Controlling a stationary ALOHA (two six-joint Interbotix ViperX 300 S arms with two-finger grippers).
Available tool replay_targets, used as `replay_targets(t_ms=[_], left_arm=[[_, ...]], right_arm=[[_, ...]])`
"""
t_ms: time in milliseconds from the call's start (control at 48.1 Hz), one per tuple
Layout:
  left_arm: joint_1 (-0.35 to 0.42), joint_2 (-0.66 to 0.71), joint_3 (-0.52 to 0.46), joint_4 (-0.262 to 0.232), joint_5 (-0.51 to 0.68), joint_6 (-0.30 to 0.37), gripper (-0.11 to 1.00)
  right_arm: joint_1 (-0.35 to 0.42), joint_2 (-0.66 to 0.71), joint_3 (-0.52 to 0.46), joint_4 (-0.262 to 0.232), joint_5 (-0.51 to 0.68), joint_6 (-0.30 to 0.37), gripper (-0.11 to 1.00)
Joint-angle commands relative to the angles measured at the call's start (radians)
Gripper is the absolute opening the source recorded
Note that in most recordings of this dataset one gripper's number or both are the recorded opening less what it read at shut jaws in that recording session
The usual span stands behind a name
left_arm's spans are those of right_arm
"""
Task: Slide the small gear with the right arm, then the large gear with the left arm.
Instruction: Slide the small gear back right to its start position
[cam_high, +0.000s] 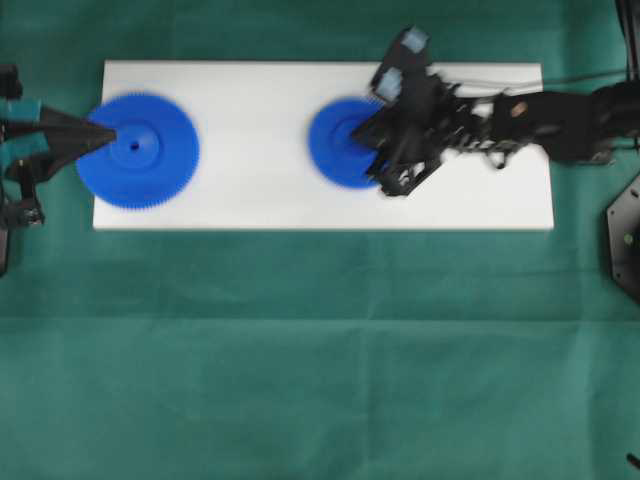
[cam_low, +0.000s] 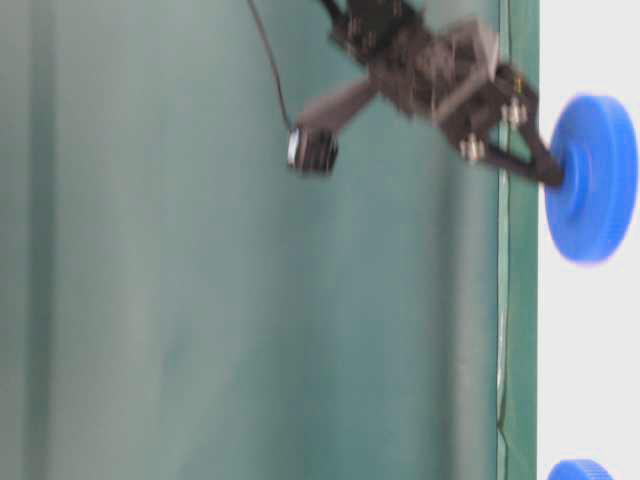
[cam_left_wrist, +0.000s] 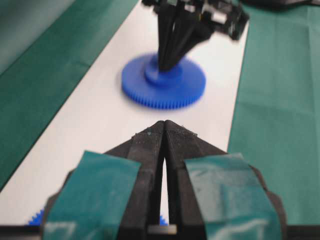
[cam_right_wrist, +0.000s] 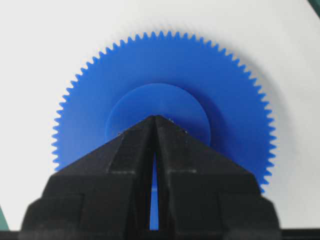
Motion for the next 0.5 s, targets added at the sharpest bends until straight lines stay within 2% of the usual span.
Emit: replay_targets(t_ms=[0,208,478], left_arm=[[-0.002,0.006,-0.008,0.0,-0.009,0.0,-0.01],[0.0,0.002,-0.009,0.0,-0.009,0.0,-0.01],[0.0,0.0,-0.011,-0.002,-0.008,0.0,-0.01]], right_arm=[[-0.035,-0.014,0.17,0.003,0.025,0.035,0.51],[-0.058,-0.141,0.322,0.005,0.031,0.08,0.51],[-0.094,-0.278,0.442,0.003,0.11,0.156,0.51]])
